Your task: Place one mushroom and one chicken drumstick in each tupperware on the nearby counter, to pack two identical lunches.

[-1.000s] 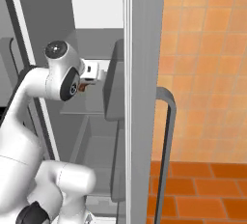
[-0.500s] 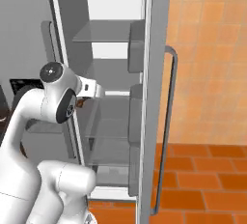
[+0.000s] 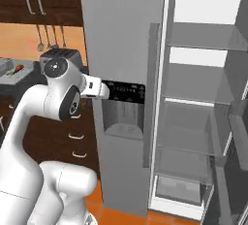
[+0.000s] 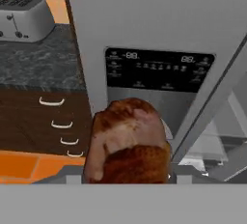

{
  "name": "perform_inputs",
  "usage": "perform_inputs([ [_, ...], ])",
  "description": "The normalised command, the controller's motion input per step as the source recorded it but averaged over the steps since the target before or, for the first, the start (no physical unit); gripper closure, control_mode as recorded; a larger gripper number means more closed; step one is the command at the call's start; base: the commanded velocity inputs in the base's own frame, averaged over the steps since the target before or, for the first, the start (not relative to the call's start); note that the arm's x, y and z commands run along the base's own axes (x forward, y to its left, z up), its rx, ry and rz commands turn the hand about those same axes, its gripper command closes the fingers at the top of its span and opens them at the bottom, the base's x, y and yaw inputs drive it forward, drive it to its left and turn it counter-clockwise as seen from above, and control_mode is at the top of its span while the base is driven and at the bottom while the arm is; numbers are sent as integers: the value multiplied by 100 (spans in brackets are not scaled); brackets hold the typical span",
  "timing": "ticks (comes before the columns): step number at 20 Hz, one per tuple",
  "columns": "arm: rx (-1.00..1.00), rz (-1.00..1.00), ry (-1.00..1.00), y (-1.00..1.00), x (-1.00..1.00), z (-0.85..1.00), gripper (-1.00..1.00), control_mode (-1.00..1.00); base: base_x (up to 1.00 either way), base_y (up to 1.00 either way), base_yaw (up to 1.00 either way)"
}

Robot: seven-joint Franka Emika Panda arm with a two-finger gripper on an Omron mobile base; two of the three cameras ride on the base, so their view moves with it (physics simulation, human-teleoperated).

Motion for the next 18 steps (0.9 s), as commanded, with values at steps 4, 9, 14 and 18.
perform_inputs([
  [4,0,0,0,0,0,0,100,100,17,100,51],
  [9,0,0,0,0,0,0,100,100,63,100,46],
  [14,0,0,0,0,0,0,100,100,92,100,21],
  [18,0,0,0,0,0,0,100,100,99,100,-14],
])
